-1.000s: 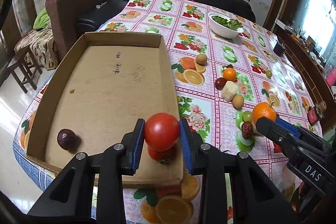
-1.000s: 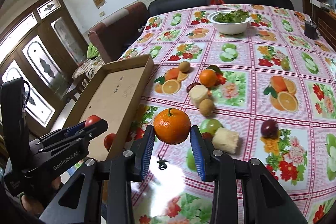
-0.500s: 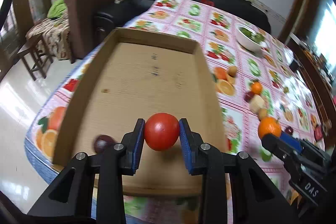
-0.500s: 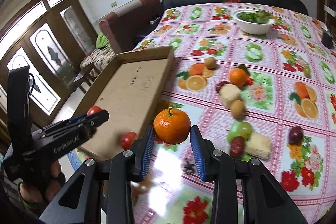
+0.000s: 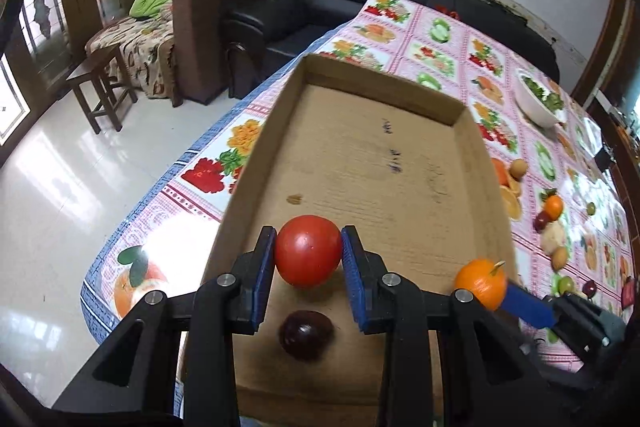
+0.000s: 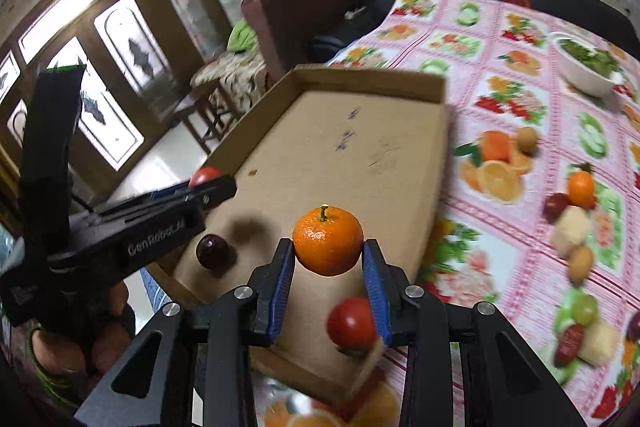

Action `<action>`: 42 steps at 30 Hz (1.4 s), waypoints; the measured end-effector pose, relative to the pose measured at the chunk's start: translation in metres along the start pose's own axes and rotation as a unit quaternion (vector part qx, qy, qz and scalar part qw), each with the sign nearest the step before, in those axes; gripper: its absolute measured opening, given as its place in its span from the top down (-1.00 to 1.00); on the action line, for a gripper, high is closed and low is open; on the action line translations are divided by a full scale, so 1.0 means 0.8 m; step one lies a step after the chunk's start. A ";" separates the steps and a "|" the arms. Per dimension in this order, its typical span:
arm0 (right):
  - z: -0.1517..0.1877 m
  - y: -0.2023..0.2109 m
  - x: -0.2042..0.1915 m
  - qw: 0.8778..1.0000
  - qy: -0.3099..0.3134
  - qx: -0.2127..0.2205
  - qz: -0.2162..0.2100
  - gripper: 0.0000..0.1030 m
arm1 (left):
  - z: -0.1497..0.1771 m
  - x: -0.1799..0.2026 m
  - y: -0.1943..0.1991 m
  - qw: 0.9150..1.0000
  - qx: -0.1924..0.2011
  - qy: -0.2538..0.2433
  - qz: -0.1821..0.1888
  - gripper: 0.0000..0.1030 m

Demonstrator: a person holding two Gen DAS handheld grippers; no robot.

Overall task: Organize fruits
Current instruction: 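Carry both fruits over the tray and open the right tool to drop the mandarin, then lower the tomato into the tray and open the left tool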

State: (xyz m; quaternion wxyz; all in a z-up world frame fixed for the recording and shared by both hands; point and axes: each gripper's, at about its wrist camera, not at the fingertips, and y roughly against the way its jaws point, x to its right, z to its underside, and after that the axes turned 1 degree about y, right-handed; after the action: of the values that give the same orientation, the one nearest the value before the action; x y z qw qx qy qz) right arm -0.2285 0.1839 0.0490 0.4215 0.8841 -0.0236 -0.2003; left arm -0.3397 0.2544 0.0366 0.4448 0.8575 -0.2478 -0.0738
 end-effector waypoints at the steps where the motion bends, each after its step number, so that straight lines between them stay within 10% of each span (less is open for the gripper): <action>1: 0.000 -0.009 -0.004 1.000 0.005 -0.007 0.000 0.32 | 0.000 -0.003 -0.003 1.000 -0.003 0.001 0.000 0.41; 17: 0.014 -0.037 -0.024 0.998 0.045 -0.038 0.006 0.28 | 0.008 0.000 -0.029 0.999 -0.025 -0.010 -0.025 0.39; 20: 0.014 -0.033 -0.023 0.998 0.047 -0.033 0.010 0.01 | 0.007 -0.003 -0.025 0.999 -0.028 -0.002 -0.018 0.21; 42: 0.053 0.106 0.076 0.996 -0.063 0.066 0.027 -0.09 | 0.019 0.067 0.044 0.999 0.023 -0.035 0.009 0.00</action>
State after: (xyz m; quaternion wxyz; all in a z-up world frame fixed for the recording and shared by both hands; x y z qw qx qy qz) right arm -0.1775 0.0858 0.0687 0.3656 0.8946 -0.0866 -0.2419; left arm -0.3116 0.1999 0.0608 0.4170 0.8618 -0.2730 -0.0942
